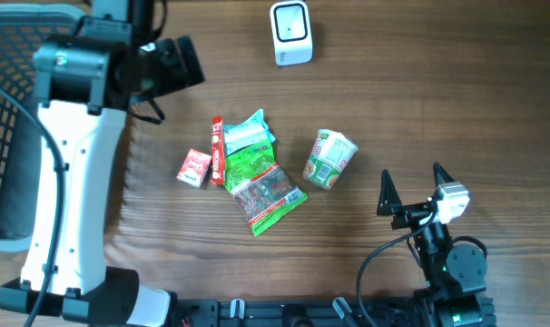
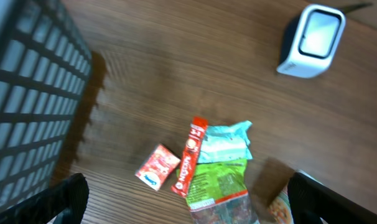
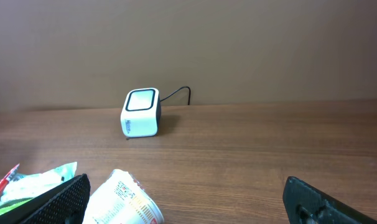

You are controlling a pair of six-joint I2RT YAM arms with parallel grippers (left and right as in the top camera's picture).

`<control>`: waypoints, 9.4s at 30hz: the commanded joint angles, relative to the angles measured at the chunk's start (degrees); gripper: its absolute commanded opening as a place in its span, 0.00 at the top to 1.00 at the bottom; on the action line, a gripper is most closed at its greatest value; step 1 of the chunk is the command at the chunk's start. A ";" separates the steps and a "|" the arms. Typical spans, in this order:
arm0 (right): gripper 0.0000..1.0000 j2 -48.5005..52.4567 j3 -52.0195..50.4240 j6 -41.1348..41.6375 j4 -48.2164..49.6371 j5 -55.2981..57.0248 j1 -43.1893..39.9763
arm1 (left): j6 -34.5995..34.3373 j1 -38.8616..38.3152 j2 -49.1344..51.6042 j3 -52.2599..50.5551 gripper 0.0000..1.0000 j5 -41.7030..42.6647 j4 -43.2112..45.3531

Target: Scan the item barcode

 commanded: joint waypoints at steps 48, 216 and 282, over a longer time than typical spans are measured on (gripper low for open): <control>0.00 11.91 3.69 9.09 -3.87 -8.26 -0.15 | 1.40 2.01 0.13 0.13 0.00 1.33 0.17; 0.53 91.49 97.39 -2.84 -42.38 -18.29 5.49 | 1.40 2.01 0.13 0.13 0.00 1.33 0.17; 0.57 100.80 88.21 -10.40 -60.81 5.42 -13.11 | 1.40 2.01 0.13 0.13 0.00 1.33 0.17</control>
